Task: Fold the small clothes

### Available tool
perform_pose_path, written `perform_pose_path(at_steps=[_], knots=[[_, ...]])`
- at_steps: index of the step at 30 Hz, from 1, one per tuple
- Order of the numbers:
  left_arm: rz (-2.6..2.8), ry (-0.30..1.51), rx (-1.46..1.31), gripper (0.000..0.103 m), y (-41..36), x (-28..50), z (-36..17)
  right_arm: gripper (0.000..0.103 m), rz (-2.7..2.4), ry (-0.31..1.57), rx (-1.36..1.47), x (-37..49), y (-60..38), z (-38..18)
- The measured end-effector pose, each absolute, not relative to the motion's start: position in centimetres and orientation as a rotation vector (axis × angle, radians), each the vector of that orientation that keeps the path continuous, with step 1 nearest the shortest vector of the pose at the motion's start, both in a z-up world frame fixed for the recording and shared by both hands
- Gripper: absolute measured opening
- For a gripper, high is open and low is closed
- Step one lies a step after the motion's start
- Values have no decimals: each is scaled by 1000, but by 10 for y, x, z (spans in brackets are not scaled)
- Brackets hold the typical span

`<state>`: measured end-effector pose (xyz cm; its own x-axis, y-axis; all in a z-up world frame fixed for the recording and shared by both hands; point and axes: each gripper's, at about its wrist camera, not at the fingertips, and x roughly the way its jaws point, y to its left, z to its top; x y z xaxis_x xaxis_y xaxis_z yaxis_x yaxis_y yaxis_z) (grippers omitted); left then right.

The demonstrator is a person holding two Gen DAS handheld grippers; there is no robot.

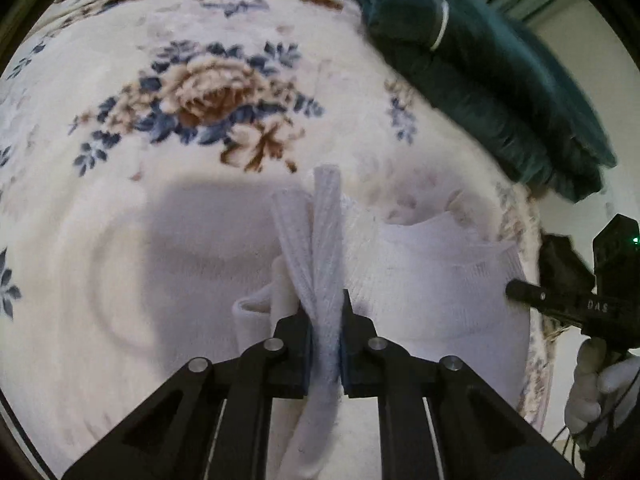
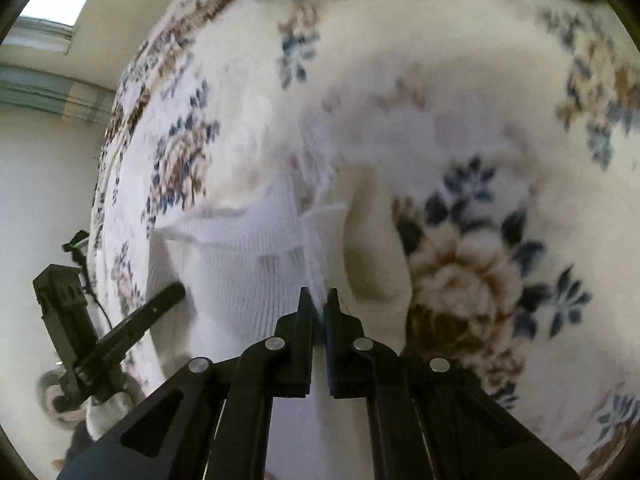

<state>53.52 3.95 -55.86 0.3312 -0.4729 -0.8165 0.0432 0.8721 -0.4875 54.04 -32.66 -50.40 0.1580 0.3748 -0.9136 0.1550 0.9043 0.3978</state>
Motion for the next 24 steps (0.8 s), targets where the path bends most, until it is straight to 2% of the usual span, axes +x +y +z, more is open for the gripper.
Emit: perform_pose_path(at_steps=[6, 10, 13, 16, 20, 22, 23, 24], knots=[[-311, 1092, -577, 8, 80, 499, -525, 4, 164, 1255, 476, 524, -337, -448], [-272, 1096, -663, 8, 95, 517, -538, 4, 171, 1206, 493, 551, -329, -439], [-252, 1160, -719, 8, 98, 543, -572, 4, 155, 1216, 432, 581, -313, -451], [-236, 1244, -735, 8, 94, 556, -603, 4, 120, 1322, 341, 613, -305, -497], [-274, 1257, -787, 12, 96, 552, -609, 4, 144, 1431, 325, 616, -306, -535], [-309, 1250, -828, 22, 100, 549, -607, 5, 170, 1448, 377, 611, -312, -540], [-316, 1250, -842, 36, 103, 545, -605, 7, 187, 1454, 401, 609, -314, -541], [-316, 1246, -848, 50, 106, 541, -602, 17, 214, 1467, 445, 606, -318, -540]])
